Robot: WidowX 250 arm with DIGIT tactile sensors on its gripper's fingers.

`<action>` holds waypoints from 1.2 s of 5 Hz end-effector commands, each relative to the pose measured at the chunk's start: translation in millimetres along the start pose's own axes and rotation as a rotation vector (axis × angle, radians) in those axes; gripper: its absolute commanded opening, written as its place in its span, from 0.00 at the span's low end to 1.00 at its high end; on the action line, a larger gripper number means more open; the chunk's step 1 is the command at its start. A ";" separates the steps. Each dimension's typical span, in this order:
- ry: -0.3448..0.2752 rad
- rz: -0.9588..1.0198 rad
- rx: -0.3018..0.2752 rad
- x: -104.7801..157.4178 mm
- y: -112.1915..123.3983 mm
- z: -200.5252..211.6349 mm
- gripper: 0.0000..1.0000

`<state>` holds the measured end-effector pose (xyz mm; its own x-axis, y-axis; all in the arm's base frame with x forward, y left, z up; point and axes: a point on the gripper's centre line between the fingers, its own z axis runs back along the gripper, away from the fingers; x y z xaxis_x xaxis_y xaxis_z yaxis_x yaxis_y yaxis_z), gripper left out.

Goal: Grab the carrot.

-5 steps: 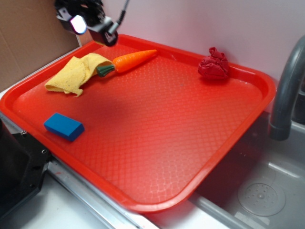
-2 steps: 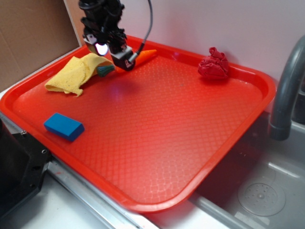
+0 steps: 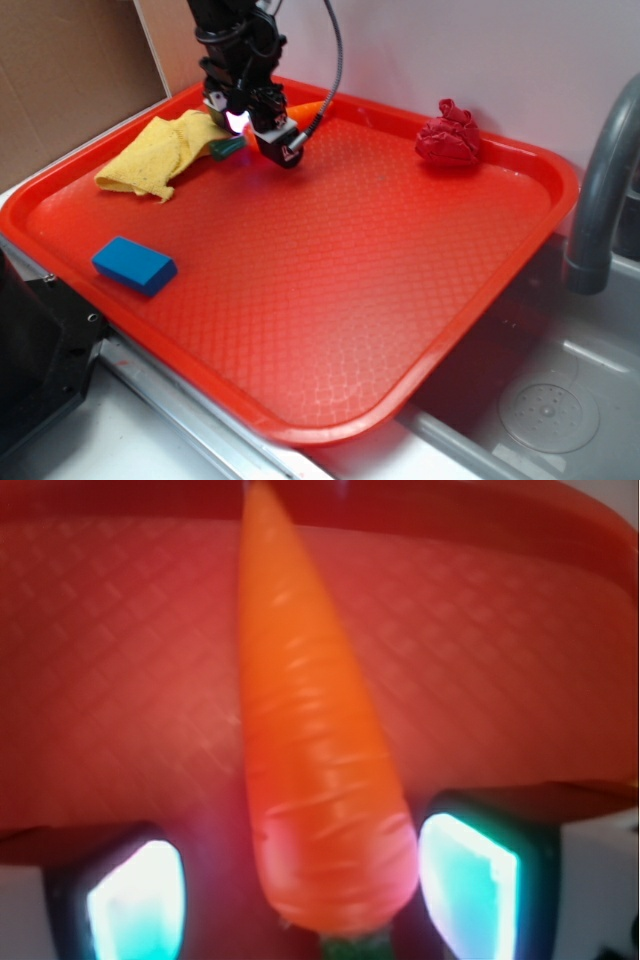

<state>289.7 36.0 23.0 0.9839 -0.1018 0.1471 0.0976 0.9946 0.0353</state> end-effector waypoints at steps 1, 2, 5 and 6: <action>-0.023 0.001 0.023 12.3 1.5 5.6 0.00; -0.004 -0.022 0.013 7.7 -4.8 11.4 0.00; 0.208 -0.082 -0.149 -30.3 -62.2 109.8 0.00; 0.214 -0.046 -0.128 -53.0 -68.8 137.2 0.00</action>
<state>203.0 -28.4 138.4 0.9837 -0.1492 -0.1007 0.1408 0.9863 -0.0855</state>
